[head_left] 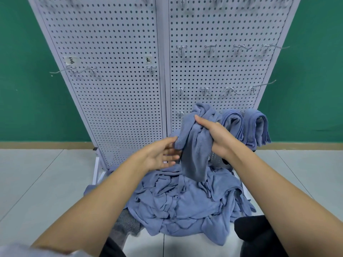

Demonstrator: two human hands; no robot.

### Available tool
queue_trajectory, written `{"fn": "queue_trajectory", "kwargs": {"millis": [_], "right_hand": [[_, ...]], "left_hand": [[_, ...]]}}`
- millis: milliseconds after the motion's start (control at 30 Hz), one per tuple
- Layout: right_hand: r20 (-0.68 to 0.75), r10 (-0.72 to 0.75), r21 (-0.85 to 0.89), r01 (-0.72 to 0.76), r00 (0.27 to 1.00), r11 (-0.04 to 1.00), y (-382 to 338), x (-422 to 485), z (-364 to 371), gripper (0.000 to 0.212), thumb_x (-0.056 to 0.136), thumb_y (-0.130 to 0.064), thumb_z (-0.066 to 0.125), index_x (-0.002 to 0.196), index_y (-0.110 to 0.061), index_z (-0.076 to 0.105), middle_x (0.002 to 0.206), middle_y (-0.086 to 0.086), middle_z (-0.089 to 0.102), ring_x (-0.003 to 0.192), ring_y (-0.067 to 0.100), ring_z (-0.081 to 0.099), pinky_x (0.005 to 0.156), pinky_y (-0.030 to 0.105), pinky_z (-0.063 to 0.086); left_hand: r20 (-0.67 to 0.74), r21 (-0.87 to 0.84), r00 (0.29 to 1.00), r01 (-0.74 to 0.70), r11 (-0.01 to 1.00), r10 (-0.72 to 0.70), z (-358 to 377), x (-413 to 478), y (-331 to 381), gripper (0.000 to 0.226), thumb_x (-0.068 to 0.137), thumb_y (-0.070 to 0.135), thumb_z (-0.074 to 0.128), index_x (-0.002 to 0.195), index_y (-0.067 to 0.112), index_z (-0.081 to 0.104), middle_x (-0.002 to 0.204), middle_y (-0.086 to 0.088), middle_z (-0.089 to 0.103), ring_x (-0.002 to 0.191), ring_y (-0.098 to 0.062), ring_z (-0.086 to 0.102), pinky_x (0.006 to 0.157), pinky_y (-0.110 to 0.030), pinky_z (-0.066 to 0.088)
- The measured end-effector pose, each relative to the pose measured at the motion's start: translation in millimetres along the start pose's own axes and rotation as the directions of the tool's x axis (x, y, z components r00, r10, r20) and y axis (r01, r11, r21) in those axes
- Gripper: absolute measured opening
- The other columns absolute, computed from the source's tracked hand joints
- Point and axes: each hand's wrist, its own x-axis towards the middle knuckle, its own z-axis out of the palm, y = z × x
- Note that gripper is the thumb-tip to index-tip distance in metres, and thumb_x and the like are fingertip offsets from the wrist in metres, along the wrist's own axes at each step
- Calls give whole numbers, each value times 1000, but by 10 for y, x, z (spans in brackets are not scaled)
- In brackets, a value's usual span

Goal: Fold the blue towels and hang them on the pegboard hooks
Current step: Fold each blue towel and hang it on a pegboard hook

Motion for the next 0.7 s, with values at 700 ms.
{"fn": "queue_trajectory", "kwargs": {"millis": [700], "right_hand": [[15,63,-43,-62,998,997,46,-20,-95,30,90,-32,63,115,-15,64,107,6,72,100,16,68,81,29,55]], "left_hand": [[-363,34,707,-641,767,607,17,-63,154,25,100,27,49,84,10,59,74,-3,67,62,-12,65,59,-23,55]]}}
